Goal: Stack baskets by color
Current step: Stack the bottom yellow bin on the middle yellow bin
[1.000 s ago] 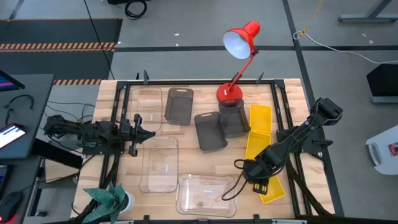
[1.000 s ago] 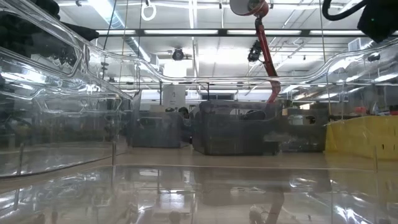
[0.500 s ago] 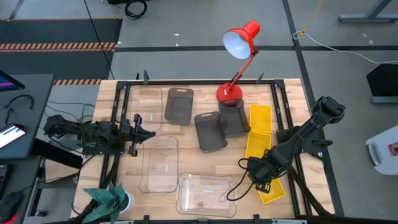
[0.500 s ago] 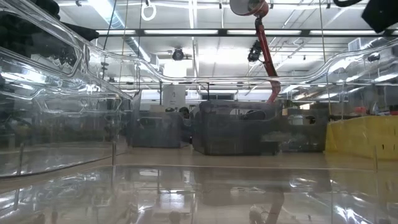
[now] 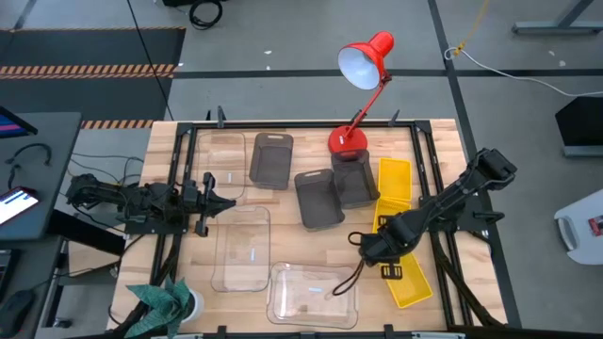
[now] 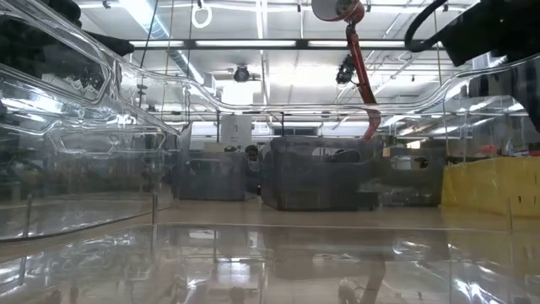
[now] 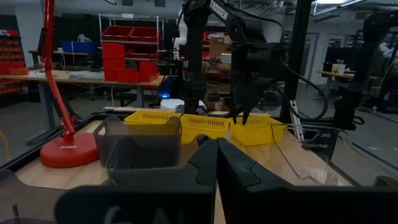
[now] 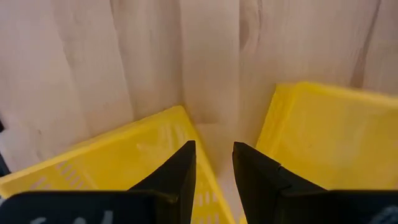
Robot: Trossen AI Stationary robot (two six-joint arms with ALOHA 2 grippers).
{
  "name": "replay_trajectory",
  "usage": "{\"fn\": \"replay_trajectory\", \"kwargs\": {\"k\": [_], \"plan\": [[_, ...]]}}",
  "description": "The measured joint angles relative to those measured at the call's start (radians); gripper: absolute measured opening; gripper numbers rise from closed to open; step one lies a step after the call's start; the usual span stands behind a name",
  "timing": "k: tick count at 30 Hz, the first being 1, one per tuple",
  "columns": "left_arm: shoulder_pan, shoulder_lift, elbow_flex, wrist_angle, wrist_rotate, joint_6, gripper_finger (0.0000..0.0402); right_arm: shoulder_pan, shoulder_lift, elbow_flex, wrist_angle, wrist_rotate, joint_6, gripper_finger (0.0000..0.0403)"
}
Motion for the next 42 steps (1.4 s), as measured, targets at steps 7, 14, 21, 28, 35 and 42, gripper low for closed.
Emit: {"fn": "replay_trajectory", "kwargs": {"k": [7, 14, 21, 28, 35, 42], "plan": [[0.0, 0.0, 0.0, -0.003, 0.0, 0.0, 0.0009, 0.007, 0.0, 0.0, 0.019, 0.001, -0.078, 0.0111], [0.0, 0.0, 0.0, -0.003, 0.0, -0.001, 0.0009, 0.04, 0.0, 0.0, 0.053, 0.062, -0.165, 0.0111], [0.0, 0.0, 0.0, -0.003, 0.0, -0.001, 0.0009, 0.061, 0.0, -0.013, 0.05, 0.076, -0.136, 0.0111], [0.0, 0.0, 0.0, -0.002, 0.0, 0.0, 0.0009, 0.093, 0.001, -0.046, 0.058, 0.083, -0.092, 0.0111], [0.0, 0.0, 0.0, -0.003, 0.0, 0.0, 0.0009, 0.096, 0.001, -0.081, 0.078, 0.075, -0.087, 0.0111], [0.0, 0.0, 0.0, -0.003, 0.0, 0.0, 0.0009, 0.097, 0.001, -0.109, 0.114, 0.075, -0.08, 0.0095]]}}
